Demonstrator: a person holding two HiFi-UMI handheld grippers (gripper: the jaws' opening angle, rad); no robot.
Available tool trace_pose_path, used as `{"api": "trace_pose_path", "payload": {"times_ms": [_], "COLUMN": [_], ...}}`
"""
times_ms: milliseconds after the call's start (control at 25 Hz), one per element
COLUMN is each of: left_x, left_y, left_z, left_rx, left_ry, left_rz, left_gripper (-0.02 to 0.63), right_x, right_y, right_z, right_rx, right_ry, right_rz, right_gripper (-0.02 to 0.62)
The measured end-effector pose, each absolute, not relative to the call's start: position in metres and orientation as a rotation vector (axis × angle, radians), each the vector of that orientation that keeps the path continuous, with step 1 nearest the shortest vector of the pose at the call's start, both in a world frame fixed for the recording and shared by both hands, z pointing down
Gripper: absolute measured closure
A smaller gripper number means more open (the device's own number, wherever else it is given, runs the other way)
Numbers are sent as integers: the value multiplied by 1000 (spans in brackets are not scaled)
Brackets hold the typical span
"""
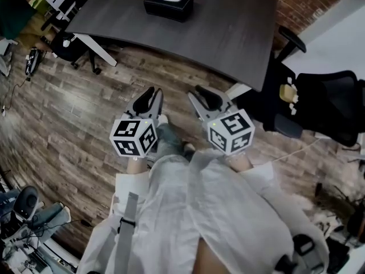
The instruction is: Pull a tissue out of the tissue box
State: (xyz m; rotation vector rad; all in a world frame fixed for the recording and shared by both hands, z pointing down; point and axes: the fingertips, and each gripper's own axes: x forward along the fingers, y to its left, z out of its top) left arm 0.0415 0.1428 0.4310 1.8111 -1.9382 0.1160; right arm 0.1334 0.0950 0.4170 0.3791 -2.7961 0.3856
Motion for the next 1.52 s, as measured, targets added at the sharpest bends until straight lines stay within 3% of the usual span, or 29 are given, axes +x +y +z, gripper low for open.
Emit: {"api": "trace_pose_path", "payload": {"times_ms": [720,1520], "left_x": [-147,-175], "left_y": [50,-10], "left_z": [418,434], "left_rx": [2023,2062], "left_ry": [-1788,-1685], "left_rz": [153,185], "left_gripper": [537,536], "right_x": [-44,-72], "right_y": [8,-56], "right_z": [409,420], "right_rx": [702,782], "right_ry": [-2760,-2685], "right_rz": [389,400], "right_gripper": [520,520]}}
